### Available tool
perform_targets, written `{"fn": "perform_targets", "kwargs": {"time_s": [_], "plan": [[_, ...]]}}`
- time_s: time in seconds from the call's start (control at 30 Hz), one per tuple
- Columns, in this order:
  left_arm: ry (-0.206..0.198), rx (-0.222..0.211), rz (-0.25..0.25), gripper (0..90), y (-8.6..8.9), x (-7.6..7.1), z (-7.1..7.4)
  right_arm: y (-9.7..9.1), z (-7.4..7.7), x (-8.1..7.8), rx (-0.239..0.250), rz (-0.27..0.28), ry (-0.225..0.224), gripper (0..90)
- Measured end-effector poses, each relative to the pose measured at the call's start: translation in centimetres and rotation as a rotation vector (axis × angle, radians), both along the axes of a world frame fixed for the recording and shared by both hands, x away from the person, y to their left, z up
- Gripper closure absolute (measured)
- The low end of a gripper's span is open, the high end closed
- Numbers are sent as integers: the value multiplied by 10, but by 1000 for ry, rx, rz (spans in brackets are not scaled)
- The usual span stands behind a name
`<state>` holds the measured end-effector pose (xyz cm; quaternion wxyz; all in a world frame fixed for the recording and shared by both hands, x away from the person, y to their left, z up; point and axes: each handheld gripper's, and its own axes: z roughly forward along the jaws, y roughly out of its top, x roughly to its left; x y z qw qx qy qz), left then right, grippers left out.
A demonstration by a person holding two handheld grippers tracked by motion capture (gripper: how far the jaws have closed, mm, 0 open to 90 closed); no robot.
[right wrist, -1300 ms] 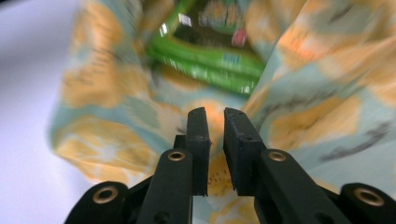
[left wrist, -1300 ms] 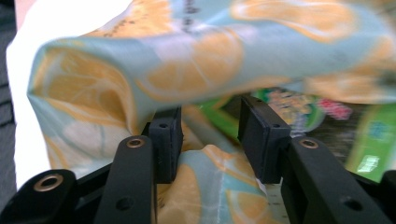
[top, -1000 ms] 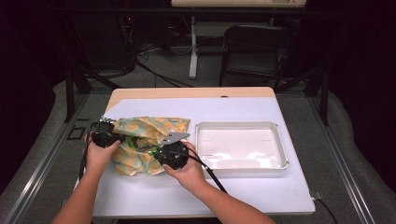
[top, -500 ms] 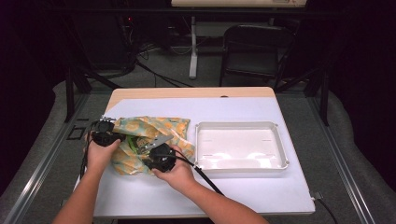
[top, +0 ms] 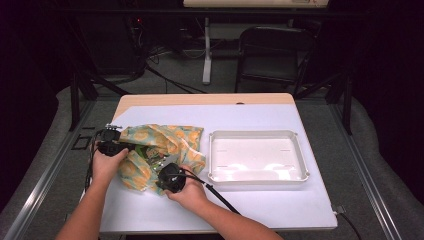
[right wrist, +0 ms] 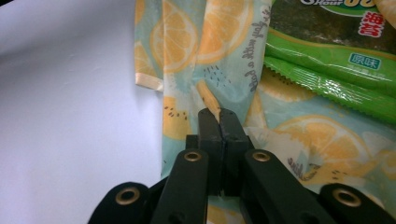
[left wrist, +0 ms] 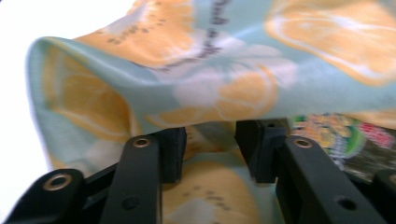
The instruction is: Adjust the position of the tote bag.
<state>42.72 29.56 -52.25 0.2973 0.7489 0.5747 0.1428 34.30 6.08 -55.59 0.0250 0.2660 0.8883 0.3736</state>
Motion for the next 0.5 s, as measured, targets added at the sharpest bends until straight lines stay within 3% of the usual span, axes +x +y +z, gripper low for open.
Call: {"fn": "perform_targets", "kwargs": {"time_s": [0.17,0.27,0.5], "plan": [[-34,-13,-35,486,-11,-9,9,0,0,1,-3,-3,-6,894],[-42,-5,-70,470,-18,-17,15,0,0,1,-1,-3,-6,893],[-101,-10,-121,449,-31,-34,29,-1,0,2,-10,-5,0,893]]}}
